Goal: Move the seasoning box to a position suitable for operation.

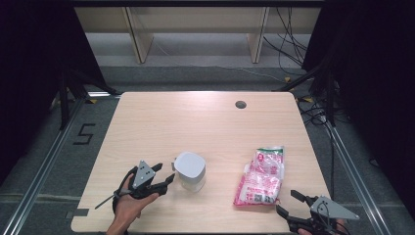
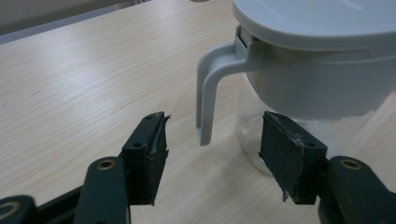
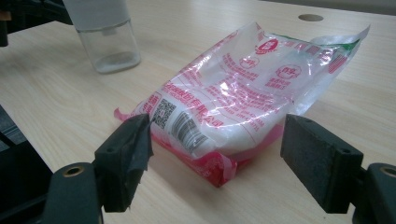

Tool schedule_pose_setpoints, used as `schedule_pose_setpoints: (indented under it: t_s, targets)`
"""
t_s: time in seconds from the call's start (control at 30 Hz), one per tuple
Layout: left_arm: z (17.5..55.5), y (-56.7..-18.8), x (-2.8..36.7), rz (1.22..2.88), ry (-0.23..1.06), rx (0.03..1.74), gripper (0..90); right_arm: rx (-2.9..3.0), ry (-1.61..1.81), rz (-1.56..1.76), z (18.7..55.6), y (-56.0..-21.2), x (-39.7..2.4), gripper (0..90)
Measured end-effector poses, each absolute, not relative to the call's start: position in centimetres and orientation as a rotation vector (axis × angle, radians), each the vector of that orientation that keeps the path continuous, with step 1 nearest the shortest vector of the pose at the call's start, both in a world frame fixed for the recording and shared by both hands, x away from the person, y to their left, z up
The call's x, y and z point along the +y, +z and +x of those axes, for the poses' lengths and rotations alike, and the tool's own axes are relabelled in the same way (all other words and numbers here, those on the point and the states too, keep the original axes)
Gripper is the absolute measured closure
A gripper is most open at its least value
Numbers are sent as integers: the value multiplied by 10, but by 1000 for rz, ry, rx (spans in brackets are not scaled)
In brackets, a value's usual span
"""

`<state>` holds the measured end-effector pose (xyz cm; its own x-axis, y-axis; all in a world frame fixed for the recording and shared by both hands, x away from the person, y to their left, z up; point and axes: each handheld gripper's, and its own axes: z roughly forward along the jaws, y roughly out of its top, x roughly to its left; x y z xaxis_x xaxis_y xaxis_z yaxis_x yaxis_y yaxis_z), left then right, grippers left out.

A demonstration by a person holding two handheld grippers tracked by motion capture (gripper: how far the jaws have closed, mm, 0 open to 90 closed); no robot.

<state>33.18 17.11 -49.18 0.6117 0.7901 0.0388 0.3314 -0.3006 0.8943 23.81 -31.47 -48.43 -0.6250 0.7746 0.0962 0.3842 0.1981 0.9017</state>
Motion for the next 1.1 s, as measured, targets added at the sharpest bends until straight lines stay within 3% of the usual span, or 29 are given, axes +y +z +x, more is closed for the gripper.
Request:
schedule_pose_setpoints:
  t_s: [0.43, 0.63, 1.1]
  targets:
    - [359, -491, 156, 1961, 626, 832, 591, 2116, 1392, 1048, 238, -483, -315, 257]
    - [363, -491, 151, 1977, 625, 816, 768, 2119, 1375, 1023, 239, -483, -315, 257]
    - [330, -487, 153, 1955, 598, 934, 739, 2127, 1379, 994, 239, -483, -313, 257]
